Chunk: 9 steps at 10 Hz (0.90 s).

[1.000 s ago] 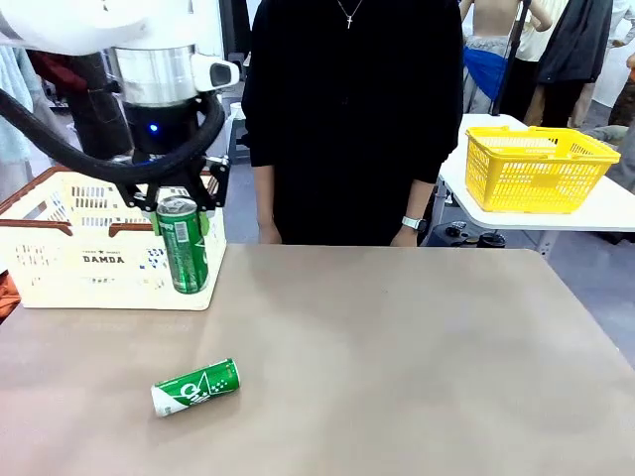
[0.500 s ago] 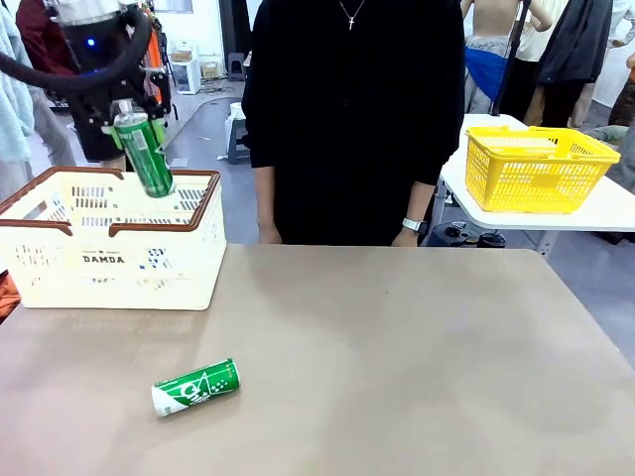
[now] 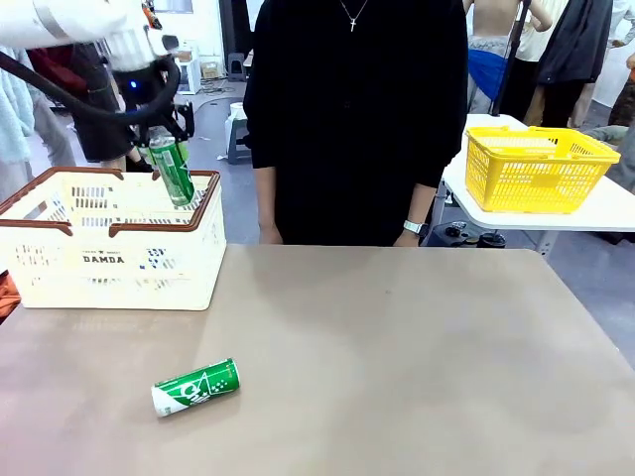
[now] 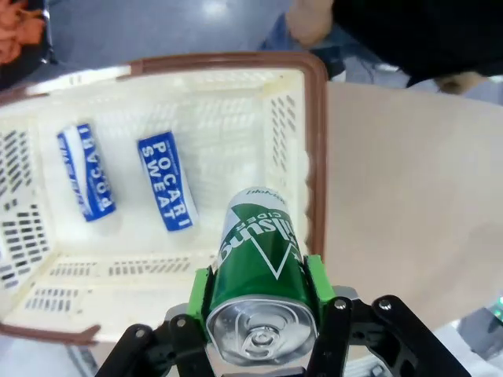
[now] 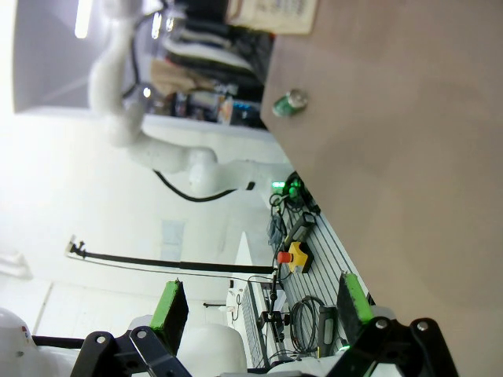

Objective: Place the drinks into the Shopping basket.
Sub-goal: Pick up one drink and place it into the Shopping basket.

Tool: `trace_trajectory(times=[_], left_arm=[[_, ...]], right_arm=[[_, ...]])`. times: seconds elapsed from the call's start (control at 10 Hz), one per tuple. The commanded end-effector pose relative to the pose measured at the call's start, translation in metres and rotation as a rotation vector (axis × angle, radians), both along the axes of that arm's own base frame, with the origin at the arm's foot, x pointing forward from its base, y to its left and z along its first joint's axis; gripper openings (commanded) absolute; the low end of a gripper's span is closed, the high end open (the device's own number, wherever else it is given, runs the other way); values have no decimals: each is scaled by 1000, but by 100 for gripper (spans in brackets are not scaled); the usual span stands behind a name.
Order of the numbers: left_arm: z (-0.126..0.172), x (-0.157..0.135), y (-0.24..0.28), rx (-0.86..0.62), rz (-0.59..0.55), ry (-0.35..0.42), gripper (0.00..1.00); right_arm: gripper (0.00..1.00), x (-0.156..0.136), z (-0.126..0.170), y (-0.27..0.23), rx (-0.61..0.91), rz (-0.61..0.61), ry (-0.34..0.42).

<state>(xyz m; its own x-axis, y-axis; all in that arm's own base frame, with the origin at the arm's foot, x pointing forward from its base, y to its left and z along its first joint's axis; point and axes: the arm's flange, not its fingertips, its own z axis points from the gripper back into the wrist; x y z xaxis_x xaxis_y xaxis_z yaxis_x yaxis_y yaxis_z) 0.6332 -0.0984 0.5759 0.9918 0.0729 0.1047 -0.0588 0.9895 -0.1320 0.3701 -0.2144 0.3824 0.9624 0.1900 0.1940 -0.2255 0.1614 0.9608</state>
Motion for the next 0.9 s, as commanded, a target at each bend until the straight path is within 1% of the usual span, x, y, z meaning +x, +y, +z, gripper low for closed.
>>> trace_trajectory(times=[0.0,0.1,0.2,0.3,0.5,0.6,0.7,0.8], left_arm=[[-6,3,9,16,9,29,0],[-9,3,15,4,37,33,0],[-1,-1,15,-44,112,94,0],[-24,10,10,8,18,37,0],[-24,10,10,8,18,37,0],[-26,8,12,-1,42,66,0],[-36,24,13,43,78,67,0],[-47,37,17,35,40,82,0]], right_arm=[[100,-1,3,4,-15,-10,19],[100,-1,3,4,-15,-10,19],[100,-1,3,4,-15,-10,19],[100,-1,3,4,-15,-10,19],[100,-1,3,4,-15,-10,19],[100,-1,3,4,-15,-10,19],[100,-1,3,4,-15,-10,19],[100,-1,3,4,-15,-10,19]])
